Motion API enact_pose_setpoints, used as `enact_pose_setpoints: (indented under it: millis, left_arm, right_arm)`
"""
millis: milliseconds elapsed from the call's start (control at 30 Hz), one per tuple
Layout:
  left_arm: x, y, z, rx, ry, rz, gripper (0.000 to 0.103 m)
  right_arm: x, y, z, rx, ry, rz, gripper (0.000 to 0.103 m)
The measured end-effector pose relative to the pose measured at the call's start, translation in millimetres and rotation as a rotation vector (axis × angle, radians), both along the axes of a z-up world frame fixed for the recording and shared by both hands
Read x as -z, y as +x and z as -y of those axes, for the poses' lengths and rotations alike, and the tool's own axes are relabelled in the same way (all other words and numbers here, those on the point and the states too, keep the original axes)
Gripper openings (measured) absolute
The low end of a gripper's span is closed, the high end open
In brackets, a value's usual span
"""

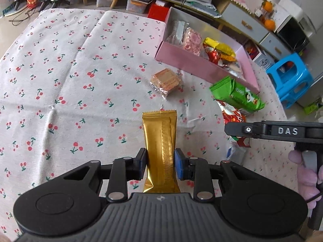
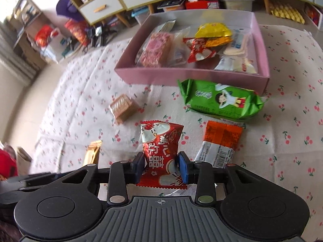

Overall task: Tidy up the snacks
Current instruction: 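Carry both packets into the pink box and open both tools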

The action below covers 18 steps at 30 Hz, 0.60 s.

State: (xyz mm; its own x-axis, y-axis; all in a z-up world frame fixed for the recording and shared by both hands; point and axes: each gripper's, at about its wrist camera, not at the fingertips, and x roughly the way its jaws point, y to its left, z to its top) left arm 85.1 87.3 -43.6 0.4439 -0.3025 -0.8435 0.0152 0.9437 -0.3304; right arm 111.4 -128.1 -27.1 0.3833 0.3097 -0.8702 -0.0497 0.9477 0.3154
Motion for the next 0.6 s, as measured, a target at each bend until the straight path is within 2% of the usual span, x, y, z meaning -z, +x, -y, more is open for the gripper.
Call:
enact_pose_setpoints:
  millis: [400, 533, 600]
  left_arm:
    - [-20, 15, 1, -0.076, -0.110, 0.037, 0.026]
    - [-27, 19, -1, -0.106, -0.200, 0.034, 0.026]
    - [-32, 23, 1, -0.109, -0.213, 0.043, 0.026]
  right_arm:
    - [-23, -4, 58, 0.198, 0.175, 0.044, 0.034]
    - [-29, -4, 78, 0.279, 0.215, 0.067, 0.034]
    - [-30, -2, 83, 0.299, 0.213, 0.066, 0.034]
